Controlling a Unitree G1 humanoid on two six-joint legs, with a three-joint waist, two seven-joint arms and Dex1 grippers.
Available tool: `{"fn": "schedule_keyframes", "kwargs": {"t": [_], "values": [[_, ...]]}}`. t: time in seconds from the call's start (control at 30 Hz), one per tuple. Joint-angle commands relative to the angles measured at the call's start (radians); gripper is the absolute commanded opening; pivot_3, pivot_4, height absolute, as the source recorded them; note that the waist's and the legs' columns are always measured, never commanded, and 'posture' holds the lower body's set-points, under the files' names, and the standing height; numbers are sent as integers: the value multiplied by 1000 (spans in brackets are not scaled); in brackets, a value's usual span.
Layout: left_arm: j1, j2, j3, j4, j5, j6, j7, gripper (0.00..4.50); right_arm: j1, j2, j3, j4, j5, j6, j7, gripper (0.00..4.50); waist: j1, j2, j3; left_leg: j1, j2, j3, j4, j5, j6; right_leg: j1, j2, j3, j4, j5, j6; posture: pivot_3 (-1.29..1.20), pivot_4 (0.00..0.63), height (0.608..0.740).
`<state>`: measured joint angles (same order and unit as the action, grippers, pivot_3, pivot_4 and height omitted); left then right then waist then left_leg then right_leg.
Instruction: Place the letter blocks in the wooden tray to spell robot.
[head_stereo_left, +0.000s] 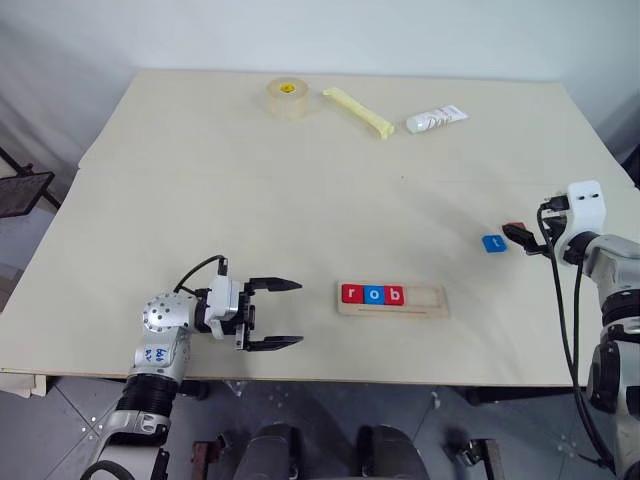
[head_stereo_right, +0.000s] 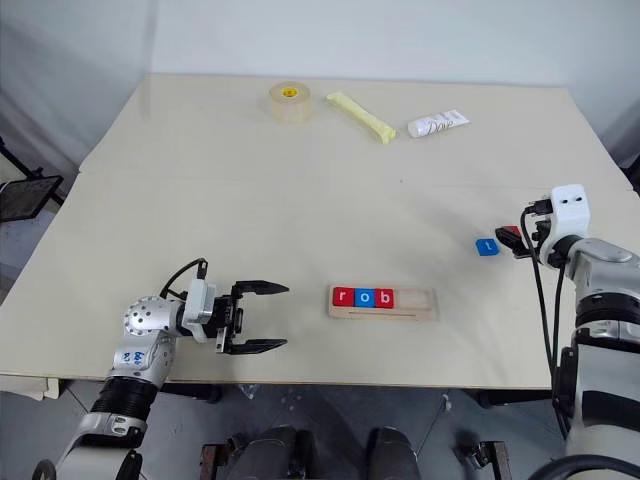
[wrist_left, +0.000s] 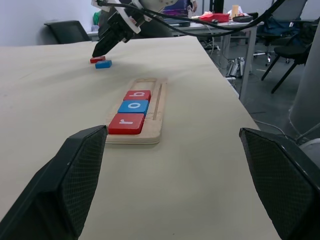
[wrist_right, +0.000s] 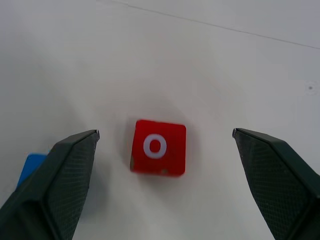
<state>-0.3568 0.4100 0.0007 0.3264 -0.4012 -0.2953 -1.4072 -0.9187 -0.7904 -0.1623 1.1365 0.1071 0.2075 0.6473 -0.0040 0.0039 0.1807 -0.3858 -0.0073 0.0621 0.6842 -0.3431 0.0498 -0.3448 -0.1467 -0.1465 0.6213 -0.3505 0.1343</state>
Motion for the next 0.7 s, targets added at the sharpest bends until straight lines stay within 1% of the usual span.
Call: {"fn": "schedule_keyframes", "kwargs": {"t": [0.03, 0.2, 0.3, 0.53, 0.7], "values": [[8, -1, 6, -30, -15, -5, 20, 4500, -28, -9, -14, 57, -14, -24, -35, 4479, 2, 0, 0, 0, 0, 0, 0, 0, 0, 0, 0, 0, 0, 0, 0, 0, 150, 740], [1, -6, 6, -22, -12, -15, 37, 4500, -41, -5, -13, 89, -18, -26, -29, 4479, -2, 0, 0, -1, 0, 0, 0, 0, 0, 0, 0, -1, 0, 0, 0, 0, 150, 740], [-3, -8, 6, -12, -10, -23, 43, 4500, -43, -4, -7, 94, -26, -24, -31, 3897, -1, 0, 0, -1, 0, 0, 0, 0, 0, 0, 0, -1, 0, 0, 0, 0, 150, 740], [-8, -19, 1, 2, -7, -36, 55, 4500, -44, 2, -15, 98, -31, -35, -43, 1521, 0, 0, 0, -1, 0, -1, 0, 0, 0, 0, 0, -2, 0, 0, 0, 0, 150, 740], [-26, -26, -1, 27, -4, -45, 53, 4500, -40, 6, -33, 84, -19, -50, -78, 1480, -1, 0, 0, -1, 0, -1, 0, 0, 0, 0, 0, -2, 0, 0, 0, 0, 150, 740]]}}
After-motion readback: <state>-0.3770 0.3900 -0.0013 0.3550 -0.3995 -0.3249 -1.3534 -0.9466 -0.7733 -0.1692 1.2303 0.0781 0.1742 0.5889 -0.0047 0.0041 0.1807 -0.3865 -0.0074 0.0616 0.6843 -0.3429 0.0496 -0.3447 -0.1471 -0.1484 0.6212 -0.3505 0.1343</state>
